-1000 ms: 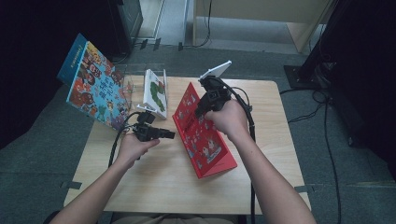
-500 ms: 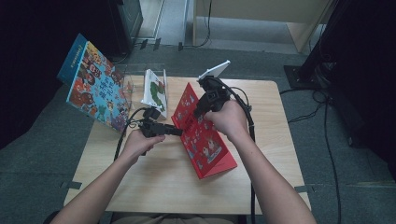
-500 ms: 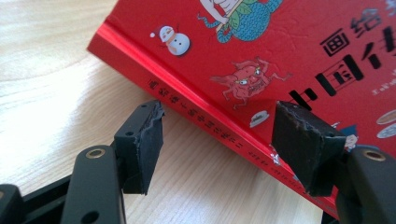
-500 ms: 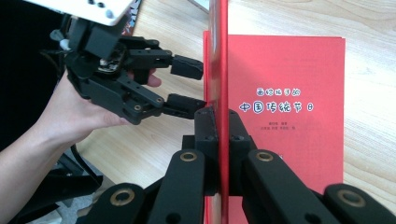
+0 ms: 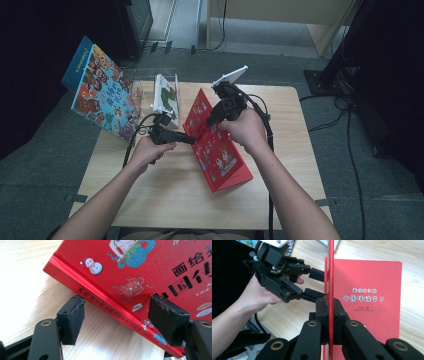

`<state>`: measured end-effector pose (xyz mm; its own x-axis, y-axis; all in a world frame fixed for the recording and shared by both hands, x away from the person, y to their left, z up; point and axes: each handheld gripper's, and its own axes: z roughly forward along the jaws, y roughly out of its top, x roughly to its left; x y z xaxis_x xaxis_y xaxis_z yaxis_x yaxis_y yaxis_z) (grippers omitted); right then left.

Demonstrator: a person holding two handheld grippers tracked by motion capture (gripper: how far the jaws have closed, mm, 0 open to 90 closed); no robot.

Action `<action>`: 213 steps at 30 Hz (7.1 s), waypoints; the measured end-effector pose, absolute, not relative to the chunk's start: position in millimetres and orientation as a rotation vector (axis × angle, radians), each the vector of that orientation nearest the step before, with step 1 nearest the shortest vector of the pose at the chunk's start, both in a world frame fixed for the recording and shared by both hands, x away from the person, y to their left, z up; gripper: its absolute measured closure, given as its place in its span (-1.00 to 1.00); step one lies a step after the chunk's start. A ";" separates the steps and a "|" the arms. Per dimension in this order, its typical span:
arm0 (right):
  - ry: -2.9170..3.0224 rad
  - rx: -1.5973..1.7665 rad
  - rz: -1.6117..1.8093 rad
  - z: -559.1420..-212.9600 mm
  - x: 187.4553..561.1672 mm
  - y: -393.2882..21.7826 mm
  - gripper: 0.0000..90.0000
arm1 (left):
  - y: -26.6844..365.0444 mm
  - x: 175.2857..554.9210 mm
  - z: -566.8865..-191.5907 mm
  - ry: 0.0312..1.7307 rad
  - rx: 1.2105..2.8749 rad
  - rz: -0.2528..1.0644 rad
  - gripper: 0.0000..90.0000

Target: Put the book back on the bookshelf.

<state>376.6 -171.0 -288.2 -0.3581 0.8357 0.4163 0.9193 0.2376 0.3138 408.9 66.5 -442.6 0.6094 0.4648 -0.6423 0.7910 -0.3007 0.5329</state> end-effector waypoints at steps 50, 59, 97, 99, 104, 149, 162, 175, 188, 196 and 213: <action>-2.385 -1.506 -0.908 -262.6 362.4 -172.6 0.93 | 73.5 413.2 -413.1 0.868 1.986 -0.575 -0.62; -2.377 -1.471 -0.947 -267.0 359.2 -179.4 0.93 | 72.3 409.9 -406.5 0.864 2.016 -0.518 -0.54; -2.331 -1.330 -1.099 -266.9 356.8 -185.7 0.92 | 86.9 424.7 -406.0 0.778 1.925 -0.613 -0.93; -2.350 -1.309 -1.103 -270.3 356.6 -183.2 0.92 | 86.9 423.4 -405.8 0.767 1.946 -0.607 -0.94; -2.355 -1.278 -1.105 -273.1 354.4 -182.1 0.92 | 87.7 417.1 -399.5 0.729 1.949 -0.544 -0.89; -2.436 -0.956 -1.436 -301.7 346.5 -219.0 0.97 | 112.5 404.8 -359.3 0.593 1.900 -0.345 0.11; -2.468 -0.941 -1.392 -309.5 350.6 -220.4 0.89 | 115.1 406.1 -354.2 0.548 1.909 -0.369 0.34; -2.417 -1.006 -1.379 -322.8 357.1 -229.4 0.71 | 113.9 407.2 -355.2 0.522 1.887 -0.463 0.59; -2.358 -1.054 -1.377 -332.7 359.7 -237.4 0.55 | 107.1 404.9 -347.0 0.482 1.916 -0.473 0.73; -2.325 -1.047 -1.393 -335.9 360.7 -237.9 0.52 | 109.8 404.7 -343.0 0.482 1.914 -0.474 0.75; -2.306 -1.199 -1.325 -357.4 365.3 -244.0 0.50 | 109.9 408.2 -338.3 0.584 1.947 -0.446 0.79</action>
